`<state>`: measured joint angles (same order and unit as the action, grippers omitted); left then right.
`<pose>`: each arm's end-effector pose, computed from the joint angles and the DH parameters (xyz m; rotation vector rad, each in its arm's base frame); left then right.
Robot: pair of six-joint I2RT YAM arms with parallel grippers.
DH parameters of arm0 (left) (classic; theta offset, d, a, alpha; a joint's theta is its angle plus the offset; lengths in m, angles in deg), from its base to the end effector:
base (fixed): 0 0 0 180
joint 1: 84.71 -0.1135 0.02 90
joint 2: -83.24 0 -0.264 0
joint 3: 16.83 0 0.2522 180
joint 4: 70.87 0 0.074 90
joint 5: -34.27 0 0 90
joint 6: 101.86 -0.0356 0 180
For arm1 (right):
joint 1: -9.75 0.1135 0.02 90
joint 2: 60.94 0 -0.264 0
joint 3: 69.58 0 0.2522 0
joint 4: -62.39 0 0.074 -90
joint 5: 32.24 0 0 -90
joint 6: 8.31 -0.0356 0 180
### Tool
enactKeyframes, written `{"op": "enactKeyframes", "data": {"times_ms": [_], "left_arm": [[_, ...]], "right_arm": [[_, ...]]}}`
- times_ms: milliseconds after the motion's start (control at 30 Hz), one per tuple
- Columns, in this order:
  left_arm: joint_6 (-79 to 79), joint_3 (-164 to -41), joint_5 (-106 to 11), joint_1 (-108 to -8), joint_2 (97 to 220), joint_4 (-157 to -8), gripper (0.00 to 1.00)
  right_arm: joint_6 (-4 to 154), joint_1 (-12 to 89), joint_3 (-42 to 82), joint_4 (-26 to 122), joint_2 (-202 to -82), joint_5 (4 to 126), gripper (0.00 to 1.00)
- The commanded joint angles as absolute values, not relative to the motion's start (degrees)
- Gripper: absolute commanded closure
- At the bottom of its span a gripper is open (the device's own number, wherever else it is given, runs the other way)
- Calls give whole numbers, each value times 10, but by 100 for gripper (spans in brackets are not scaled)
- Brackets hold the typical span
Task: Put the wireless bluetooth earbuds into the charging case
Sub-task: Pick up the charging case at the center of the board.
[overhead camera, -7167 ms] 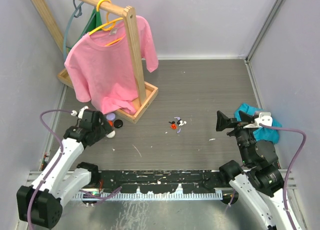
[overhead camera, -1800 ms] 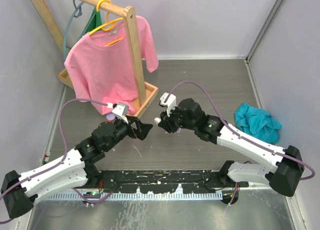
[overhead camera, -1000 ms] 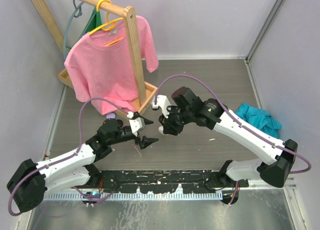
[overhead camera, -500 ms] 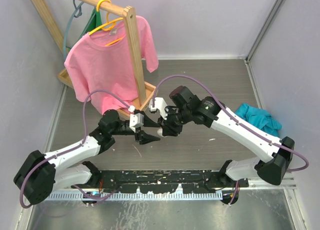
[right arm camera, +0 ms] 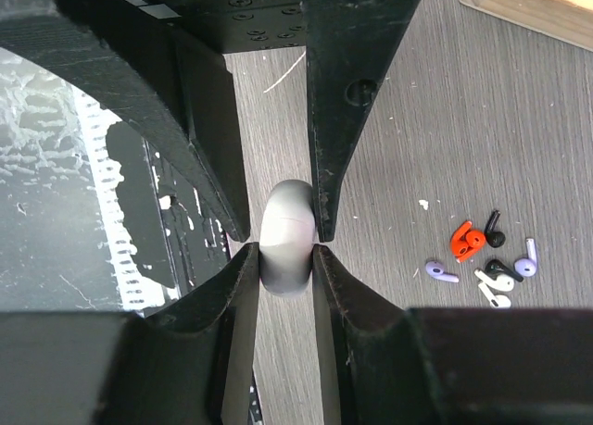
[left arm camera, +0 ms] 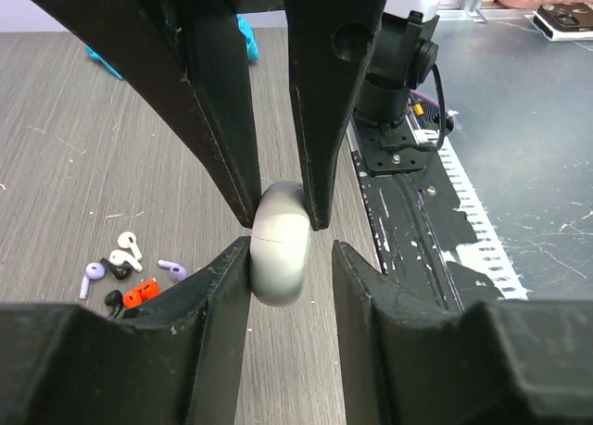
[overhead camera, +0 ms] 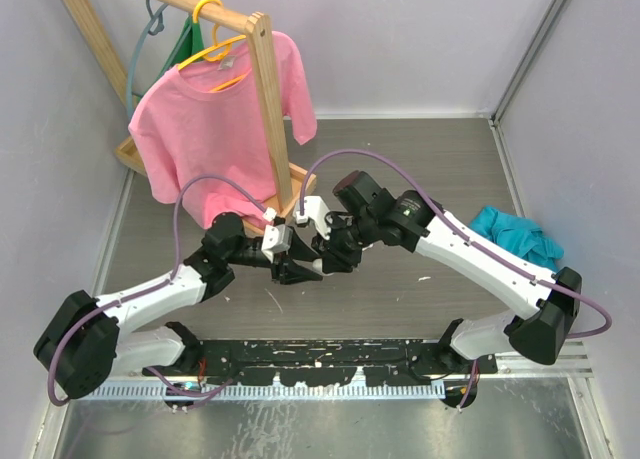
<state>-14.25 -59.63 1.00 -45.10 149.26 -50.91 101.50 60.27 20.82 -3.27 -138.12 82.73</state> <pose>0.1643 -0.1746 0.2500 1.3125 1.1809 -1.2789 0.1612 0.2193 0.3444 -1.6053 1.9494 0.7644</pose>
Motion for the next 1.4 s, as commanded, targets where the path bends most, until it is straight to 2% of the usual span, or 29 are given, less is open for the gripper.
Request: {"op": "enactKeyframes", "data": {"times_ms": [0,167,233,267,367,467,667,833,1000,1367], "left_arm": [[-147,-618,32,-452,1493,-507,61],[-151,-622,35,-452,1489,-522,70],[-164,-626,39,-452,1483,-542,79],[-174,-629,41,-452,1479,-557,82],[-190,-631,37,-452,1466,-585,88],[-188,-619,4,-452,1446,-580,92],[-121,-554,-72,-452,1405,-477,96],[-42,-495,-127,-451,1395,-349,97],[-16,-460,-173,-451,1376,-294,97],[5,-422,-211,-451,1344,-213,100]], "right_arm": [[1023,604,236,-15,-1370,836,94],[1022,604,236,-13,-1364,835,94],[1017,604,235,-9,-1362,832,94],[1015,604,234,-7,-1361,832,92],[1007,604,226,6,-1351,830,79],[994,604,219,22,-1339,825,75],[968,604,171,103,-1289,815,63],[966,598,105,201,-1229,840,58],[958,592,50,279,-1190,879,51],[975,567,-49,442,-1173,952,48]]}}
